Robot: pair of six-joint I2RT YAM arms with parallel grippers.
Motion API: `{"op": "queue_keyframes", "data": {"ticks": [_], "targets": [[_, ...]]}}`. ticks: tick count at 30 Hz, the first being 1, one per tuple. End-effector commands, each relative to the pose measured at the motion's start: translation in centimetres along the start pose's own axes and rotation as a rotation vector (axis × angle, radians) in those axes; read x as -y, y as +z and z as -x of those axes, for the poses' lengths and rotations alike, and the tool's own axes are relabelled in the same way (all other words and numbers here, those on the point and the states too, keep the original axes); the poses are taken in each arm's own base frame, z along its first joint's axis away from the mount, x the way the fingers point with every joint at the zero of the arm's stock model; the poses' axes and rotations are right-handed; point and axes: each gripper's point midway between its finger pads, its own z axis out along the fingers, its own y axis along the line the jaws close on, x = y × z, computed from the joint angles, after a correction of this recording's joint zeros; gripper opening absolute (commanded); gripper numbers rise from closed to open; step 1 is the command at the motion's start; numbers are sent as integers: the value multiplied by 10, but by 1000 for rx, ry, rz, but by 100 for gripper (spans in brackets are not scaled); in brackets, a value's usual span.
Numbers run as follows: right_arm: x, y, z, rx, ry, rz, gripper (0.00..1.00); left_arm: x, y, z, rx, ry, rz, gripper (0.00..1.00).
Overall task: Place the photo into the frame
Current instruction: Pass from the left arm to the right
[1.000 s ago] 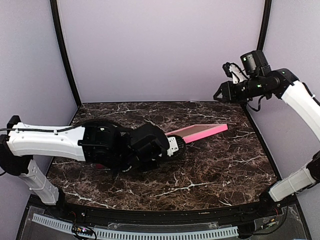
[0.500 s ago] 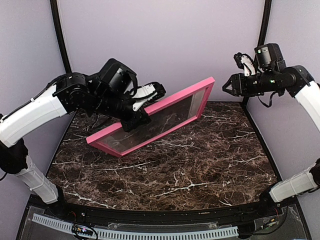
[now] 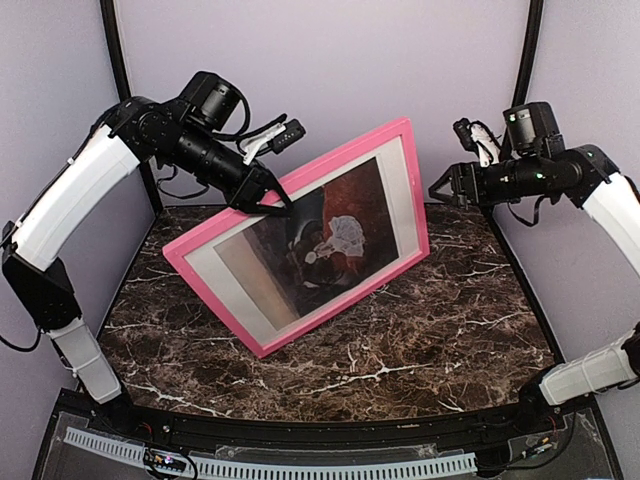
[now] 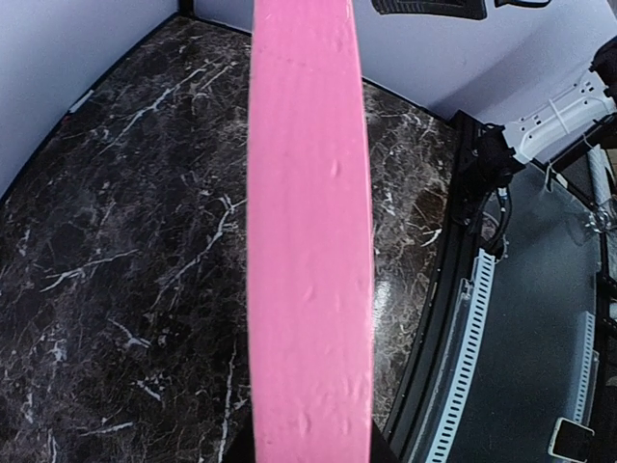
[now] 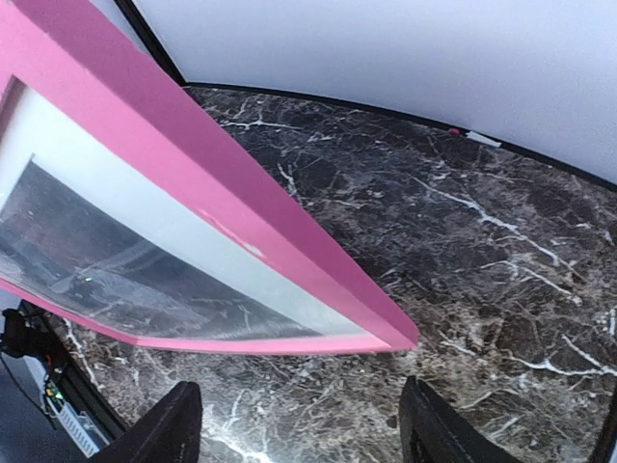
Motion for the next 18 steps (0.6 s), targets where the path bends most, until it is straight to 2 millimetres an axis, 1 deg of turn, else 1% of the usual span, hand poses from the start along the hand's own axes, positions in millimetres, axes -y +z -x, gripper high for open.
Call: {"op": "queue_keyframes", "data": {"ticks": [1,3,6,7,12,15,18], "targets": [[-27,-5,13,80,-85,155,76,30,-31,30,130,93,-153,0],[-30,-7,16,104,-105,174,78,29,-28,28,121,90,-166,0],[-32,-10,19,140,-137,181,81,25,-18,25,95,78,-186,0],[-34,-11,21,150,-152,190,81,27,-17,24,89,75,-204,0],[-50,-19,39,230,-253,254,86,31,-10,18,66,69,-252,0],[-55,-18,45,249,-339,274,90,32,-9,16,62,65,-264,0],[-57,-10,46,224,-406,294,93,35,-9,14,60,62,-281,0]]}}
